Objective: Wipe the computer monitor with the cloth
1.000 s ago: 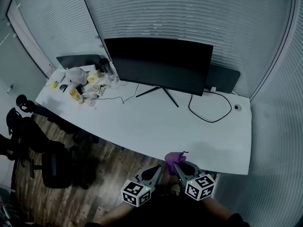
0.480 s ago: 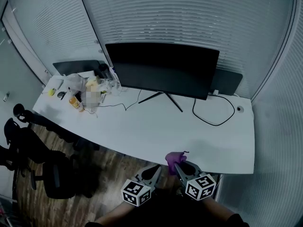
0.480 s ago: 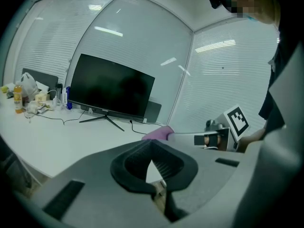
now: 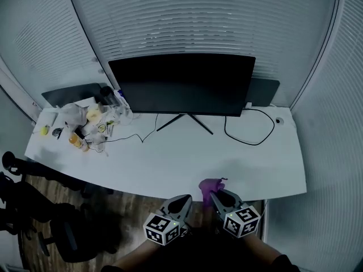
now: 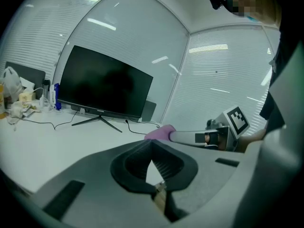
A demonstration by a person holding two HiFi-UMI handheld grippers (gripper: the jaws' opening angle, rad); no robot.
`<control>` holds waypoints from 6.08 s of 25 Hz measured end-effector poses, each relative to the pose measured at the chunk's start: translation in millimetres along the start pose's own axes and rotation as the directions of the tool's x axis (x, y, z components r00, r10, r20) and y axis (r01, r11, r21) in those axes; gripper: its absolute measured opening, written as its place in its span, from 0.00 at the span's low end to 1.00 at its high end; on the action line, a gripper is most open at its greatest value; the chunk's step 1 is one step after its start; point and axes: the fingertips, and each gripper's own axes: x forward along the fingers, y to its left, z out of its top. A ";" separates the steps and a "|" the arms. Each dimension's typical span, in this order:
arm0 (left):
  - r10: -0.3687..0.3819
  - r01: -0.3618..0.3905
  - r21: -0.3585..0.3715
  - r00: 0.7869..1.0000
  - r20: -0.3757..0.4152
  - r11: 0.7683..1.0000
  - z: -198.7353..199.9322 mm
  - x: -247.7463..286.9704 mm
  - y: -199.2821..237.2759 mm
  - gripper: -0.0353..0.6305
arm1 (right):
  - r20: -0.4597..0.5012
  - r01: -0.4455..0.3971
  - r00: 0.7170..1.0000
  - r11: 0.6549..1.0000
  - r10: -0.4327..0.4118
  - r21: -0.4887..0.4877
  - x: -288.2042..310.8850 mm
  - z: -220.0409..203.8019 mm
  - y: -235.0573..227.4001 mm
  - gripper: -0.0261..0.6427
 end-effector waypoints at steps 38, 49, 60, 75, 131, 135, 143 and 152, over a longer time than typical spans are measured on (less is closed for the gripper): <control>-0.058 0.060 0.041 0.997 -0.043 0.997 67.3 89.8 74.7 0.06 | 0.129 0.412 0.899 0.908 -0.418 0.073 91.8 118.2 -254.7 0.15; -0.002 0.003 0.013 0.997 -0.074 1.000 75.2 139.2 77.9 0.06 | 0.014 0.404 0.914 0.913 -0.406 0.062 146.7 113.7 -335.1 0.15; 0.066 -0.065 0.021 0.996 -0.067 0.998 88.7 149.9 95.4 0.06 | -0.023 0.380 0.925 0.923 -0.379 0.060 177.2 109.7 -358.0 0.15; -0.011 0.014 0.027 0.996 -0.090 1.000 94.3 160.2 119.9 0.06 | -0.017 0.410 0.912 0.908 -0.410 0.079 195.9 107.3 -346.8 0.15; 0.271 -0.264 -0.206 0.963 0.006 0.942 58.5 -97.3 379.9 0.06 | -0.139 0.113 0.984 0.994 -0.111 0.005 545.8 54.4 -5.6 0.15; 0.274 -0.269 -0.201 0.962 -0.005 0.942 55.6 -114.0 395.1 0.06 | -0.132 0.097 0.987 0.995 -0.093 0.018 567.2 50.9 16.1 0.15; 0.268 -0.268 -0.177 0.963 -0.025 0.947 51.7 -136.2 420.8 0.06 | -0.107 0.080 0.991 0.996 -0.076 0.032 594.2 46.4 42.7 0.15; 0.235 -0.235 -0.167 0.972 -0.019 0.958 53.3 -149.3 431.0 0.06 | -0.089 0.096 0.992 0.995 -0.092 0.037 594.4 46.0 56.3 0.15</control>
